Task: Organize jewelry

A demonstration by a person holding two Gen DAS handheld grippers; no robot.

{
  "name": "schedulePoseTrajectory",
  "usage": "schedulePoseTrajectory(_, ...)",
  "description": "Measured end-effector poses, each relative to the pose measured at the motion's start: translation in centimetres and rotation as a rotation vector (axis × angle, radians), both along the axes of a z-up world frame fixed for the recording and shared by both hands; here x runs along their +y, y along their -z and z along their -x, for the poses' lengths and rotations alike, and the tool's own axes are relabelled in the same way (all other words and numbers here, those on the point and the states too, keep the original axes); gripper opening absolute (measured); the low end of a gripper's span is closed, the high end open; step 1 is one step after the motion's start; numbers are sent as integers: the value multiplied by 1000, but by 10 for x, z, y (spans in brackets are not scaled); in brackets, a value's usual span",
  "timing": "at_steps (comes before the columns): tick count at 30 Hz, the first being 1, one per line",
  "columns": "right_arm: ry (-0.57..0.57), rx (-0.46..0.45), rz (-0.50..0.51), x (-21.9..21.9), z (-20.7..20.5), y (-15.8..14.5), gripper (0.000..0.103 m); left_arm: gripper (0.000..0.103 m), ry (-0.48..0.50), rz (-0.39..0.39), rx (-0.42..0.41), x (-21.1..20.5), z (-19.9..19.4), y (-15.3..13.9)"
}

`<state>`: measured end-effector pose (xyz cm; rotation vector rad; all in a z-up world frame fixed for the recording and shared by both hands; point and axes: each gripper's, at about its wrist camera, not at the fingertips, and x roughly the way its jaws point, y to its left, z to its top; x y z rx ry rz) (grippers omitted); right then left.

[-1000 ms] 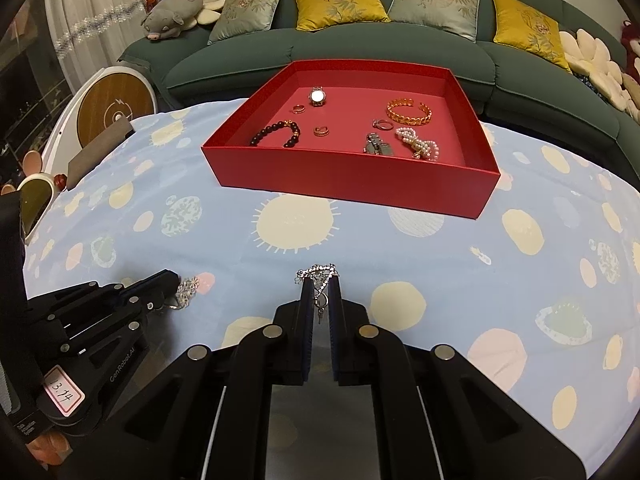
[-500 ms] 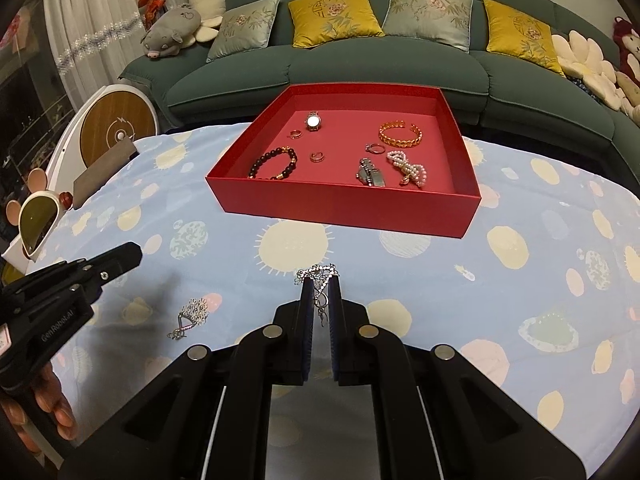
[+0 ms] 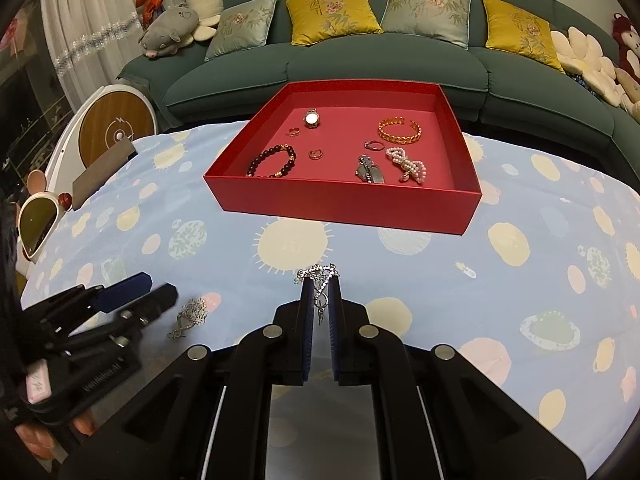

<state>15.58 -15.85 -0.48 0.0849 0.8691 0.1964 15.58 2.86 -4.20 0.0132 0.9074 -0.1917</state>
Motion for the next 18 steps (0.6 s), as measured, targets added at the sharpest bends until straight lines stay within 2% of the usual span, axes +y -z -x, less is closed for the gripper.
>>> schedulePoseTrajectory(2, 1, 0, 0, 0, 0, 0, 6, 38, 13, -34, 16, -4, -3, 10)
schedulePoseTrajectory(3, 1, 2, -1, 1, 0, 1, 6, 31, 10, -51, -12, -6, -1, 11)
schedulePoseTrajectory(4, 2, 1, 0, 1, 0, 1, 6, 18, 19, -67, -15, -8, -2, 12)
schedulePoseTrajectory(5, 2, 2, 0, 1, 0, 1, 6, 15, 27, -73, -20, -10, -1, 11)
schedulePoseTrajectory(6, 2, 2, -1, 1, 0, 1, 6, 6, 34, -75, -20, -11, -1, 12)
schedulePoseTrajectory(9, 5, 2, -4, 0, 0, 1, 6, 5, 44, -82, -23, -15, 0, 11)
schedulePoseTrajectory(11, 7, 1, -4, -1, 0, 0, 6, 0, 58, -59, -18, -14, 1, 9)
schedulePoseTrajectory(18, 20, -12, -12, -6, 0, -5, 6, 0, 65, 18, -51, -2, 5, -20)
